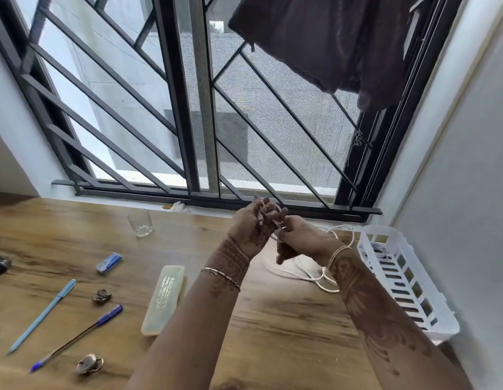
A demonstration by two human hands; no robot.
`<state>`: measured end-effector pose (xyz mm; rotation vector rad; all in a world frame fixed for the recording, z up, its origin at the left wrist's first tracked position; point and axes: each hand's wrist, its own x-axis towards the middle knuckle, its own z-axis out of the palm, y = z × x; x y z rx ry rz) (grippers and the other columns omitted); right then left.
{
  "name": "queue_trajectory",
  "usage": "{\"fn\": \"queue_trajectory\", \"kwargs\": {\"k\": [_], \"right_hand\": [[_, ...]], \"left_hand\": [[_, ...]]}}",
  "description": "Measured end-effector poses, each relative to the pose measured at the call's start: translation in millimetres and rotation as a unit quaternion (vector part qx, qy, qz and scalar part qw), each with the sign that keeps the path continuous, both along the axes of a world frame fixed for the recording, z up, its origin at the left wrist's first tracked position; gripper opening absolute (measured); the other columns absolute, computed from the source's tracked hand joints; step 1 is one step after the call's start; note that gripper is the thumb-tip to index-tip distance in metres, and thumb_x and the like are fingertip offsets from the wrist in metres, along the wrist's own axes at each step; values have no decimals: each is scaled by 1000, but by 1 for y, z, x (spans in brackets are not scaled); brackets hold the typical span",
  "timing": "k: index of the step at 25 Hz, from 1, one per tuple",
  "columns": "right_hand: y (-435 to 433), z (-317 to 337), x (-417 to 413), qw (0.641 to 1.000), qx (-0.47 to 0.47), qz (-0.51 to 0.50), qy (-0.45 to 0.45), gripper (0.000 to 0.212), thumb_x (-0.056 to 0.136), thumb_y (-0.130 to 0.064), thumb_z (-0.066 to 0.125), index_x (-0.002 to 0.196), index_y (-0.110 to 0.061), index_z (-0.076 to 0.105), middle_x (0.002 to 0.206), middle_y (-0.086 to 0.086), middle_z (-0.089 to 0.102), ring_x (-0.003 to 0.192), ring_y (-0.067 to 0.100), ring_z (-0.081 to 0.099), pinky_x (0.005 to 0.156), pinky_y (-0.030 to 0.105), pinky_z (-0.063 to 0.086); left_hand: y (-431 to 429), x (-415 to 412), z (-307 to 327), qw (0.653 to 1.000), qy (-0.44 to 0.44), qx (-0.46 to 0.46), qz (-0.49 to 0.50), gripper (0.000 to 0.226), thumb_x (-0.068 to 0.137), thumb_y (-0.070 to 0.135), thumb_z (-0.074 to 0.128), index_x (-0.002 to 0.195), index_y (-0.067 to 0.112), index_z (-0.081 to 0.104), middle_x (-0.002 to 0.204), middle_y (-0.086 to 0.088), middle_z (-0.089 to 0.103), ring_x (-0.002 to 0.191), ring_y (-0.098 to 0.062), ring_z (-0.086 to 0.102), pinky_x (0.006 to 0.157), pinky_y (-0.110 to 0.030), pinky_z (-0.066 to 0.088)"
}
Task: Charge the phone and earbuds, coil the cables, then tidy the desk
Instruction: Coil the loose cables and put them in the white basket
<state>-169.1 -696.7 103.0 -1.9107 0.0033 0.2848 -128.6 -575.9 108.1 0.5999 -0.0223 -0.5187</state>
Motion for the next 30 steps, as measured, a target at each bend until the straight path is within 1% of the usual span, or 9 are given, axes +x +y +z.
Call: {"fn": "queue_trajectory", "kwargs": {"k": [5, 8, 12, 15, 17, 20, 24, 27, 30], "right_hand": [[3, 5, -6, 999, -18, -20, 22, 21, 91, 1, 45, 84, -9, 62, 68, 9, 69, 57, 16, 70, 58, 22, 54], [5, 4, -12, 999, -27, -4, 37, 18, 92, -1, 49, 84, -8, 63, 62, 6, 70, 56, 14, 69, 58, 22, 54], [2, 13, -12, 999, 4, -31, -6, 25, 97, -12, 52, 75, -11, 65, 49, -5, 56, 45, 6, 58, 55, 23, 54], [-1, 24, -3, 987, -95, -76, -106, 31, 96, -29, 55, 67, -18, 62, 53, -10, 51, 49, 4, 47, 49, 23, 46], [-3, 25, 6, 967, -161, -111, -163, 32, 94, -37, 56, 66, -22, 61, 64, -6, 57, 61, 10, 52, 60, 30, 43], [-5, 18, 16, 957, -140, -163, -196, 25, 89, -38, 64, 73, -19, 67, 83, 4, 71, 81, 17, 63, 78, 34, 48], [-11, 8, 21, 963, -7, -187, -192, 22, 86, -33, 70, 70, -18, 65, 71, -3, 68, 69, 10, 60, 69, 25, 46], [-3, -10, 18, 971, -60, -177, -151, 32, 95, -25, 56, 64, -22, 59, 59, -7, 52, 54, 6, 42, 49, 15, 33], [9, -24, 7, 987, -63, -123, -82, 32, 98, -20, 51, 67, -22, 59, 61, -3, 46, 46, 6, 34, 39, 15, 26]], "left_hand": [[-6, 6, -1, 997, -5, 11, 82, 34, 104, 23, 29, 84, 5, 50, 61, -4, 64, 50, -15, 65, 66, -30, 58], [-7, 11, -8, 985, -84, 120, 95, 34, 105, 22, 25, 88, 5, 50, 66, -8, 71, 61, -19, 70, 71, -33, 55], [1, 18, -29, 894, -227, 371, 108, 34, 105, 20, 28, 85, 3, 50, 63, -6, 63, 48, -9, 61, 54, -26, 46], [5, 15, -42, 846, -284, 448, 55, 42, 105, 26, 29, 84, -1, 54, 55, -2, 59, 41, -11, 53, 51, -28, 43], [4, 12, -40, 863, -276, 421, 32, 52, 104, 34, 27, 75, 3, 56, 47, 2, 53, 39, -10, 46, 42, -21, 37], [6, 6, -29, 896, -241, 372, 6, 60, 102, 45, 27, 64, 10, 58, 47, 3, 45, 43, -10, 41, 42, -17, 36], [9, -1, -15, 961, -156, 225, -44, 53, 101, 43, 29, 67, 10, 50, 38, 7, 33, 31, -6, 26, 45, -19, 34], [2, 3, -9, 990, -86, 114, -7, 46, 103, 35, 26, 76, 7, 50, 40, 6, 41, 30, -6, 37, 48, -18, 35], [-2, 11, -11, 994, -52, 97, 28, 40, 104, 30, 25, 89, 5, 53, 49, 5, 49, 39, -8, 46, 39, -18, 37]]}}
